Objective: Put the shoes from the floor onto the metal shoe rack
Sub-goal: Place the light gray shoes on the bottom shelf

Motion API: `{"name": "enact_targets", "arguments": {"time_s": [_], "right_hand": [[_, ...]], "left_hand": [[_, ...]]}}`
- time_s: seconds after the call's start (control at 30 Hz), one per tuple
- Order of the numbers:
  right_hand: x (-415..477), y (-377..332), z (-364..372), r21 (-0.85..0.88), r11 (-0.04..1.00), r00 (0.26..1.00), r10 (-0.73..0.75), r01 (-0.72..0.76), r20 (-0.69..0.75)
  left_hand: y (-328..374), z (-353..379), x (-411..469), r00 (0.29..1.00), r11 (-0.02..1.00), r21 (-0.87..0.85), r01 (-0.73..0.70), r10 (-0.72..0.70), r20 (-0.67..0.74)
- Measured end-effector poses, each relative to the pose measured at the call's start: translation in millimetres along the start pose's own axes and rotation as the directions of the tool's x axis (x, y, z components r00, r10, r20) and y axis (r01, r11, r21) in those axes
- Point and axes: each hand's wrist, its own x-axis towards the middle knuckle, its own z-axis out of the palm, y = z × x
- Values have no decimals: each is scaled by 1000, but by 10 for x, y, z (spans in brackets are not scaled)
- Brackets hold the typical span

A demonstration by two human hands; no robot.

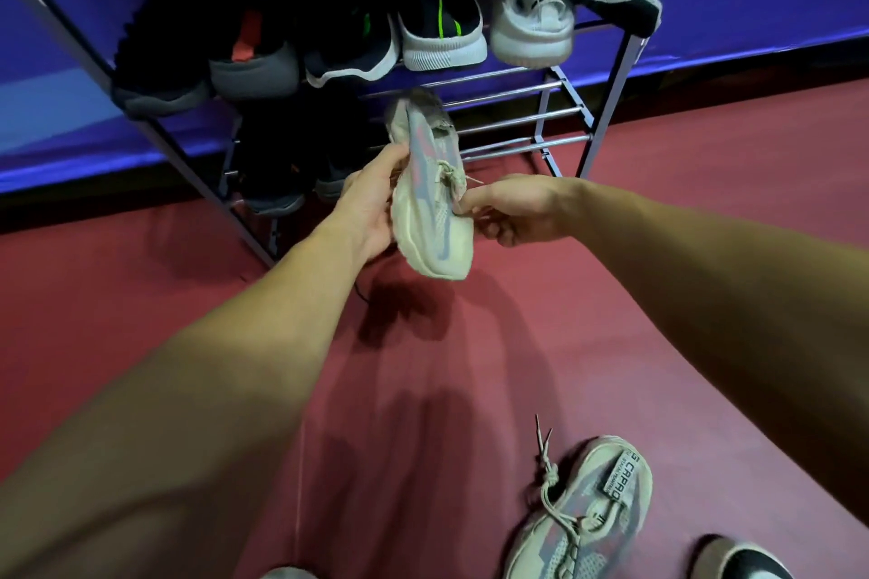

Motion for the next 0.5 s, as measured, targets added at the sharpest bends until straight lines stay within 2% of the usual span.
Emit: {"name": "enact_targets", "arguments": {"time_s": [0.1,0.27,0.37,0.5], "right_hand": [[47,34,-9,68,998,999,-15,17,-31],[154,10,8,59,993,963,-82,100,-258],[197,-83,20,62,982,906,-141,180,-398],[311,-187,67,88,957,855,-204,277,-478]], "left_hand": [[-14,-36,13,999,998,62,-4,2,32],[-106,-190,-34,997,957,283,66,-55,-47],[-147,-339,-29,996,937,336,94,-89,-33],[-209,-381,-35,990,935,331,131,-140,3]]}}
